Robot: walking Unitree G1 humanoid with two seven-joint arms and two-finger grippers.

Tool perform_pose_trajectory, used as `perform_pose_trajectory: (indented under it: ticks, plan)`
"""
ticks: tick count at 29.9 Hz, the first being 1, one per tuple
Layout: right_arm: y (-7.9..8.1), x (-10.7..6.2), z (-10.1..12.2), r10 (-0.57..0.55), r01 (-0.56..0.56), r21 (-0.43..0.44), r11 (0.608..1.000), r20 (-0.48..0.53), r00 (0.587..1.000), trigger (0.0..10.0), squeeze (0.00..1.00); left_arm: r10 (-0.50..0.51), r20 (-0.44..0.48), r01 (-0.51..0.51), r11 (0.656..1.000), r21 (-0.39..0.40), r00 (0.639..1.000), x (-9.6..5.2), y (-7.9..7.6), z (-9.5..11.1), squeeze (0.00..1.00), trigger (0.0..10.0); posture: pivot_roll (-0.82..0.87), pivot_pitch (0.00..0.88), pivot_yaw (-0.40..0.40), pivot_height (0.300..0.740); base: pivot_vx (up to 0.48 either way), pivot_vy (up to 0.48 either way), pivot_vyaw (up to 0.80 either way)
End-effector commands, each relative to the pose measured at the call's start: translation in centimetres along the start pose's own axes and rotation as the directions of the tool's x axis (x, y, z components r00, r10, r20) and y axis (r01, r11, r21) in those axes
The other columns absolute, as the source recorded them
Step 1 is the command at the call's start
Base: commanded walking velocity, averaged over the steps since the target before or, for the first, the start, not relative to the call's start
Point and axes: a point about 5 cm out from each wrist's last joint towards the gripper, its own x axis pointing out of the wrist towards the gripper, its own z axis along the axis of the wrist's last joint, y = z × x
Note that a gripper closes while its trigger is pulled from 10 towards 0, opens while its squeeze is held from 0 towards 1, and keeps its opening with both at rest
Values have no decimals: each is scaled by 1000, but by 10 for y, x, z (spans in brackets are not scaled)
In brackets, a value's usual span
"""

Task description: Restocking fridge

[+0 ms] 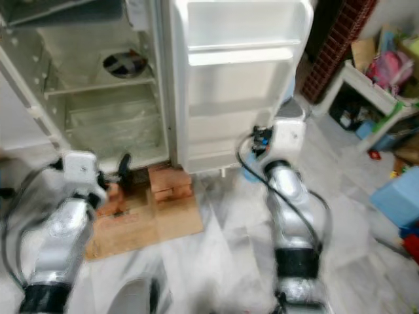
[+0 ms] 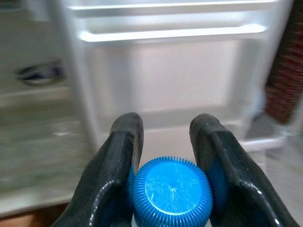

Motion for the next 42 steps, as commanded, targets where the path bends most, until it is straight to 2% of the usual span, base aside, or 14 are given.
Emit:
perform_pose_trajectory:
  ticks: [1,5,10,17,18,21,25,27,32,42]
  plan:
    - [-13,0,7,-35,35,-17,999,28,999,10000,0,-19,11,19,1000,-3,1000,2,-10,3,0,10000,23,93,-64,740,480,0,0]
    - [-14,2,8,-35,37,-50,998,36,999,10000,0,-16,13,16,1000,5,1000,2,-12,2,0,10000,25,96,-64,740,480,0,0]
    - [-14,4,10,-30,32,-46,998,41,999,10000,0,2,6,-2,1000,-4,1000,3,-14,2,0,10000,25,96,-64,740,463,0,0]
    - [-8,6,10,11,-6,-95,996,49,999,10000,0,3,8,-4,999,48,1000,4,-17,2,0,10000,27,98,-63,740,461,0,0]
    - [-6,6,10,22,-17,-100,995,51,998,10000,0,11,2,-11,999,36,1000,3,-17,1,0,10000,27,99,-63,740,465,0,0]
    - [2,6,11,81,-76,-69,995,68,994,10000,0,20,-6,-20,999,35,1000,3,-16,0,0,10000,28,99,-63,740,458,0,0]
    - [4,7,8,95,-93,-47,995,51,994,10000,0,32,-5,-32,999,30,999,2,-16,-1,0,10000,29,98,-65,740,433,0,0]
    - [4,7,6,89,-84,-95,992,53,995,10000,0,34,-3,-34,999,19,999,2,-16,-1,0,10000,31,97,-67,740,0,0,0]
    - [5,6,5,112,-106,-110,988,53,992,10000,0,39,-7,-39,999,27,999,0,-15,-2,0,10000,35,96,-71,740,0,0,0]
    - [5,3,7,140,-131,-95,987,93,986,10000,0,41,-9,-41,999,34,999,-1,-16,-3,0,10000,34,95,-70,740,0,-367,0]
